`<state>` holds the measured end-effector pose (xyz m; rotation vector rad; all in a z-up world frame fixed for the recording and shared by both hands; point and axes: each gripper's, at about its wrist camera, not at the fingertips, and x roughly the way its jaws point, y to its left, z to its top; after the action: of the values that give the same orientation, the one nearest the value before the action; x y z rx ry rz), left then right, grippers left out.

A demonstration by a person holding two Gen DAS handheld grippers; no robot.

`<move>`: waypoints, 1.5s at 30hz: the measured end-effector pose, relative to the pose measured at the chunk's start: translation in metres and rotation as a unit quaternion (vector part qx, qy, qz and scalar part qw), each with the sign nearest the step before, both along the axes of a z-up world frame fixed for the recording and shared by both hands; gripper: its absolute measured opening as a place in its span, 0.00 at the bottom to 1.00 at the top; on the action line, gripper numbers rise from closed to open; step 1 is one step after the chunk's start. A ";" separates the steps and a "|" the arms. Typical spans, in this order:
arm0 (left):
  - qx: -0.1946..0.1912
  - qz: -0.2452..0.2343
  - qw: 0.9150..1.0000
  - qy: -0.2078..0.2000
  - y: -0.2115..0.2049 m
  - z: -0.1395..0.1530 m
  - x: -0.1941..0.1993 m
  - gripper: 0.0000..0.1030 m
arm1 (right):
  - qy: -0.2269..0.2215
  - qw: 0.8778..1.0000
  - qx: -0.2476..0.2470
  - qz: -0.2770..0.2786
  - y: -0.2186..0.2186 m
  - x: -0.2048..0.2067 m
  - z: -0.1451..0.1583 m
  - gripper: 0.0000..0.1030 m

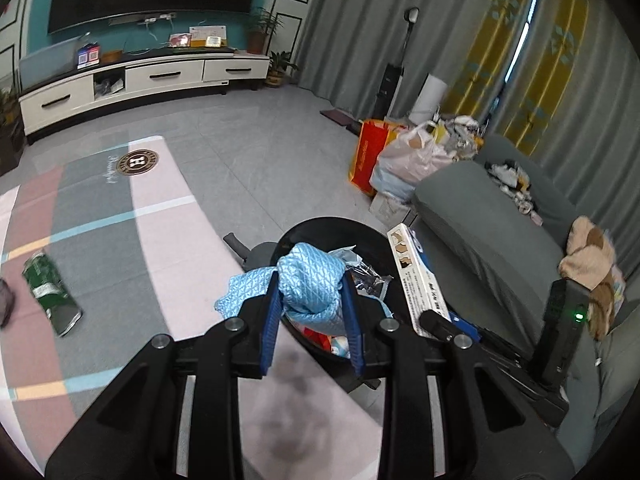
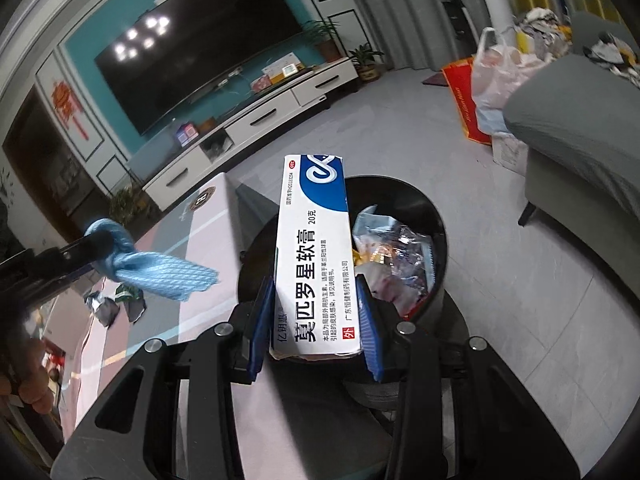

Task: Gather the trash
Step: 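Carry the blue cloth and medicine box over the black bin and release both, then move both open tools away from the black bin back over the table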

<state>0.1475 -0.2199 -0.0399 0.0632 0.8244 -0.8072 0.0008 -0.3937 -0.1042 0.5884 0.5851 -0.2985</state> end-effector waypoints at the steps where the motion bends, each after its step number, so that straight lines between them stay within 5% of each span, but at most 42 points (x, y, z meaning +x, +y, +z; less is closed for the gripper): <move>1: 0.010 -0.004 1.000 -0.004 -0.010 -0.004 0.001 0.29 | -0.001 1.000 0.005 -0.001 -0.002 -0.001 -0.002 0.39; 16: 0.083 -0.024 0.996 0.018 -0.080 -0.057 0.018 0.30 | -0.007 0.999 0.040 -0.014 -0.031 0.002 -0.021 0.39; 22: 0.080 -0.022 0.996 0.023 -0.085 -0.063 0.022 0.45 | -0.002 0.998 0.058 -0.021 -0.040 0.016 -0.027 0.43; 24: 0.076 -0.022 0.997 0.024 -0.084 -0.063 0.022 0.50 | -0.001 0.998 0.065 -0.016 -0.040 0.020 -0.030 0.53; 32: 0.061 0.003 0.998 0.025 -0.055 -0.056 0.020 0.74 | 0.000 0.997 0.074 -0.026 -0.040 0.013 -0.029 0.60; 45: 0.063 0.091 0.994 0.019 0.055 -0.062 -0.012 0.90 | 0.019 0.999 0.042 0.013 -0.004 0.015 -0.013 0.65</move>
<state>0.1359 -0.1649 -0.1021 0.0831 0.9023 -0.5855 0.0155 -0.3980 -0.1174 0.6558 0.6431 -0.2613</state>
